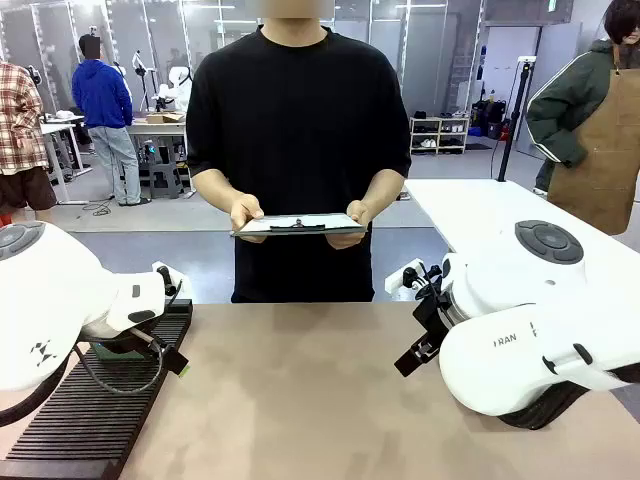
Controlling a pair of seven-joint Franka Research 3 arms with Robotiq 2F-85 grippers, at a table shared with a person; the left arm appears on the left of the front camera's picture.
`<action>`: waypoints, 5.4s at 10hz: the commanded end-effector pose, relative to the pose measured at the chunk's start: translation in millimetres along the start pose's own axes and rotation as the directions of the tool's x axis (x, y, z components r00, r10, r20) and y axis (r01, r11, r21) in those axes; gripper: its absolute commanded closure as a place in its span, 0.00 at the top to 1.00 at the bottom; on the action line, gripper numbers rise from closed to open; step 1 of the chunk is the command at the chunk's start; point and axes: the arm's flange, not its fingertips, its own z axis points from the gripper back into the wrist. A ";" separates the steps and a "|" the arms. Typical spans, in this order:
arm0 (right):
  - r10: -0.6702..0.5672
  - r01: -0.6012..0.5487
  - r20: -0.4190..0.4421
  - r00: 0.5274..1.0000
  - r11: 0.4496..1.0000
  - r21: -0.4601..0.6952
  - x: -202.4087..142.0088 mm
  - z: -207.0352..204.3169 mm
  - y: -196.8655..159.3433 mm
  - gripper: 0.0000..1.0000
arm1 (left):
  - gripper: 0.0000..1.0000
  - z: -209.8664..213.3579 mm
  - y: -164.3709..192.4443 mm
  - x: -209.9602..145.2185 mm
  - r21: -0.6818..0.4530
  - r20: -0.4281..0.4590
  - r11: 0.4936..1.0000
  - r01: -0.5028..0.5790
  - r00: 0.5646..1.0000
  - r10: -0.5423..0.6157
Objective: Inspect the PCB.
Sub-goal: Pick up the Blank PCB and present it to the human.
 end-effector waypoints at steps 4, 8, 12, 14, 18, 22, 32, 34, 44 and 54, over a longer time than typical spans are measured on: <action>0.000 0.000 0.000 1.000 1.000 0.000 0.0 0.0 0.0 1.00 | 1.00 0.0 -0.1 0.0 0.000 0.000 1.000 0.000 1.000 0.000; 0.000 0.000 0.000 1.000 1.000 0.000 0.0 0.0 0.0 1.00 | 1.00 0.0 -0.1 0.0 0.000 0.000 1.000 0.000 1.000 0.000; 0.000 0.000 0.000 1.000 1.000 0.000 0.0 0.0 0.0 1.00 | 1.00 0.0 -0.1 0.0 0.000 0.000 1.000 0.000 1.000 0.000; -0.004 0.004 0.006 1.000 0.999 0.040 2.8 7.4 -2.6 1.00 | 1.00 8.1 0.9 2.9 0.018 -0.033 0.998 0.066 0.997 -0.065; -0.055 0.076 -0.076 0.996 0.949 0.308 15.7 91.1 -33.0 1.00 | 1.00 83.0 24.7 26.4 -0.231 -0.169 0.972 0.036 0.983 -0.077; -0.191 0.206 -0.084 0.978 0.825 0.526 -32.2 199.9 -93.4 1.00 | 1.00 196.5 69.8 -5.1 -0.550 -0.130 0.830 -0.089 0.991 0.021; -0.638 0.482 -0.016 0.770 0.565 0.670 -214.0 285.7 -163.0 1.00 | 1.00 283.7 167.0 -184.0 -0.670 0.048 0.622 -0.405 0.812 0.581; -0.649 0.513 -0.044 0.759 0.555 0.655 -219.7 291.7 -164.6 1.00 | 1.00 284.0 167.9 -192.5 -0.671 0.026 0.623 -0.401 0.828 0.560; -0.649 0.513 -0.044 0.759 0.555 0.655 -219.7 291.7 -164.6 1.00 | 1.00 234.8 143.7 -89.5 -0.338 0.007 0.935 0.108 0.994 -0.112; -0.649 0.513 -0.044 0.759 0.555 0.655 -219.7 291.7 -164.6 1.00 | 1.00 146.7 142.1 -48.8 -0.255 -0.088 0.921 0.293 0.942 -0.324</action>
